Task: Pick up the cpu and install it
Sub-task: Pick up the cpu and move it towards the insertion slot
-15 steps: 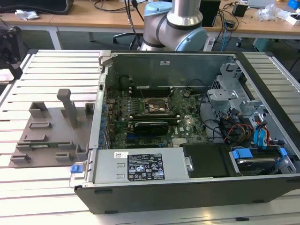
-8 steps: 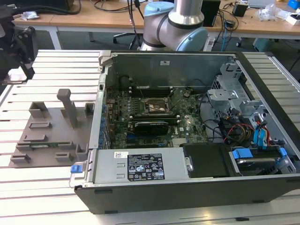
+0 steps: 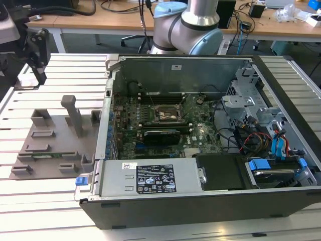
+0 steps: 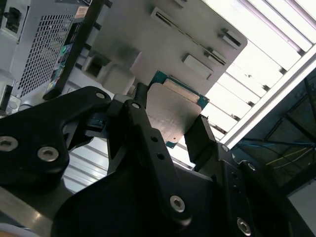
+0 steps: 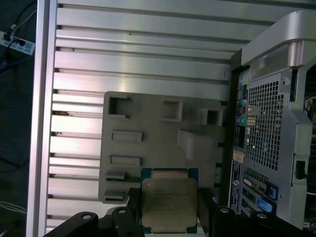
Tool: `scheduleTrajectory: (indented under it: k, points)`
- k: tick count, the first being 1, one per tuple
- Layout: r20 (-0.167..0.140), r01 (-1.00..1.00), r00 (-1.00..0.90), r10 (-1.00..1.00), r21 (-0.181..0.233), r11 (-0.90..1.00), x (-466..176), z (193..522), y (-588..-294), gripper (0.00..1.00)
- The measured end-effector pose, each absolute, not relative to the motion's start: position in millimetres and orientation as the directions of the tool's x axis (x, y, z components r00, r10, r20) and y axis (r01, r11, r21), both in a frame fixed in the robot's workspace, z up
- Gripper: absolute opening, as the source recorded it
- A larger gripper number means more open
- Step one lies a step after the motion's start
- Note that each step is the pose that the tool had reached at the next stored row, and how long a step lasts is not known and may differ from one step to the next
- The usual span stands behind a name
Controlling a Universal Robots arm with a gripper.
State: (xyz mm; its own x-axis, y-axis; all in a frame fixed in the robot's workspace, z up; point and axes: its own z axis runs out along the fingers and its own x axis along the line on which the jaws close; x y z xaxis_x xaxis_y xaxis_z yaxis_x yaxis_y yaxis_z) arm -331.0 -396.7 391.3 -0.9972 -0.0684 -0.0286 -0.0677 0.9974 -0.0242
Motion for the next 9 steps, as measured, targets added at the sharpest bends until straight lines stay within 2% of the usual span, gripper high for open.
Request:
scheduleTrajectory:
  k: [9]
  points:
    - [-0.029, -0.068, -0.997, -0.068, -0.024, 0.997, -302.2, 391.2, -396.3, 0.55]
